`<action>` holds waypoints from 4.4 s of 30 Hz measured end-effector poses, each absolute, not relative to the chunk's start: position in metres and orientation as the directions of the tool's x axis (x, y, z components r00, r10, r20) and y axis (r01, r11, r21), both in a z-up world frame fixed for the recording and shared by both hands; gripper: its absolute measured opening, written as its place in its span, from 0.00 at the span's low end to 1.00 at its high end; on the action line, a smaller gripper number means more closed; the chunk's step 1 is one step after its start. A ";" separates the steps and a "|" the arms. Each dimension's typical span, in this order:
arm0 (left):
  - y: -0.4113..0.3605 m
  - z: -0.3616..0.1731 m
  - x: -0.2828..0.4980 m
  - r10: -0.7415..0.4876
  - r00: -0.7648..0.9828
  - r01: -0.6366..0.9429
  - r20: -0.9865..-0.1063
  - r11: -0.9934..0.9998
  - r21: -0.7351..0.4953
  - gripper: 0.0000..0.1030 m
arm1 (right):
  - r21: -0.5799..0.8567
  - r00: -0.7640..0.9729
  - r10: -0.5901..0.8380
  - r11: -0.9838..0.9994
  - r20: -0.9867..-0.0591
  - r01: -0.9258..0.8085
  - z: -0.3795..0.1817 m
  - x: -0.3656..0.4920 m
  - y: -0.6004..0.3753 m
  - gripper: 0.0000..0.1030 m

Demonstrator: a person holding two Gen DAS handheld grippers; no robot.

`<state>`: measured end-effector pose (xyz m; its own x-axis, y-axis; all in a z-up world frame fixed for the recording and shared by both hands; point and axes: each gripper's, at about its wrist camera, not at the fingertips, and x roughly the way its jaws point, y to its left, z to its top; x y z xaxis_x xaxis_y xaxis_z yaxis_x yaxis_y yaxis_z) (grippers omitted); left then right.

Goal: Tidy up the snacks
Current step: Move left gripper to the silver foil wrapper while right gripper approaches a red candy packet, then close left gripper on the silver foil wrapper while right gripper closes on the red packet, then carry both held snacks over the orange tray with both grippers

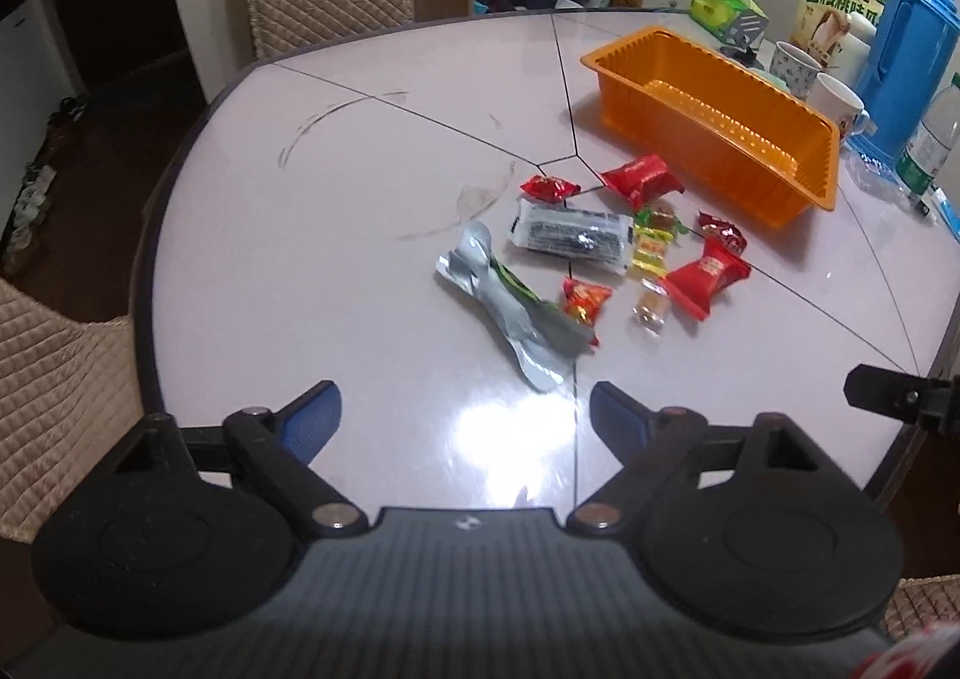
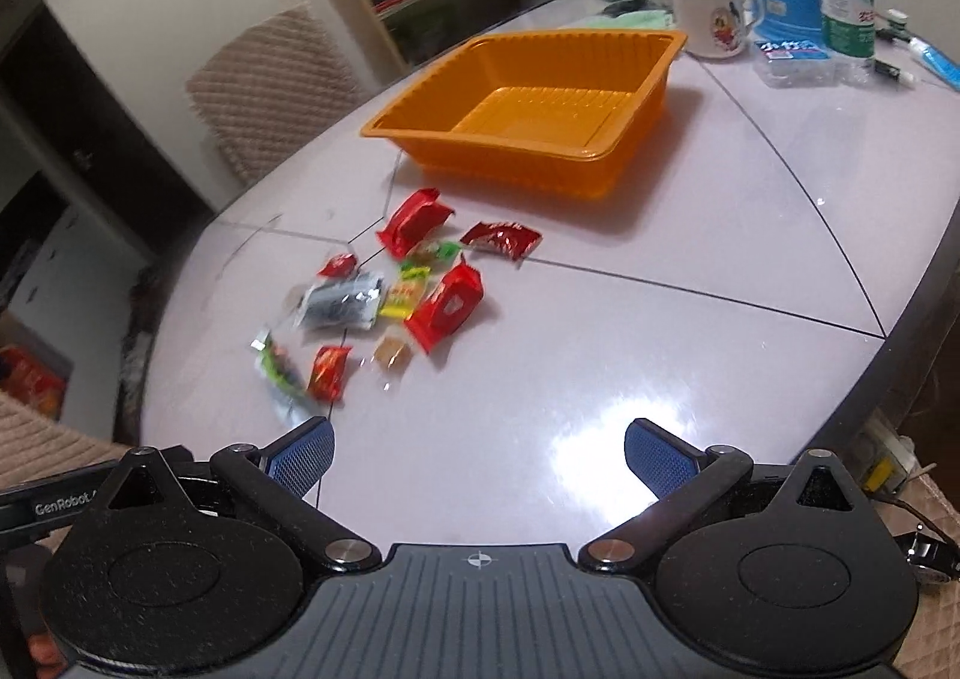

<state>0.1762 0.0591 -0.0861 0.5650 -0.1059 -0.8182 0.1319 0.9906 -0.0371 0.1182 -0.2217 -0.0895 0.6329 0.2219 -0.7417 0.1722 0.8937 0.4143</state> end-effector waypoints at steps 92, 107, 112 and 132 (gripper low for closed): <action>0.007 -0.142 0.285 -0.028 0.509 0.128 -0.860 0.991 0.044 0.22 | 0.339 0.611 0.277 0.941 -0.742 -0.015 -0.123 0.255 -0.213 0.17; -0.002 -0.095 0.299 -0.096 0.597 0.169 -0.796 0.986 0.008 0.20 | 0.337 0.693 0.237 0.941 -0.681 0.010 -0.085 0.269 -0.244 0.17; -0.021 -0.074 0.313 -0.157 0.633 0.228 -0.758 0.973 -0.011 0.20 | 0.323 0.735 0.198 0.946 -0.648 0.029 -0.070 0.282 -0.262 0.17; -0.159 -0.072 0.425 -0.370 0.558 0.425 -0.742 0.896 -0.127 0.20 | 0.297 0.676 0.133 0.946 -0.725 0.132 -0.096 0.357 -0.320 0.17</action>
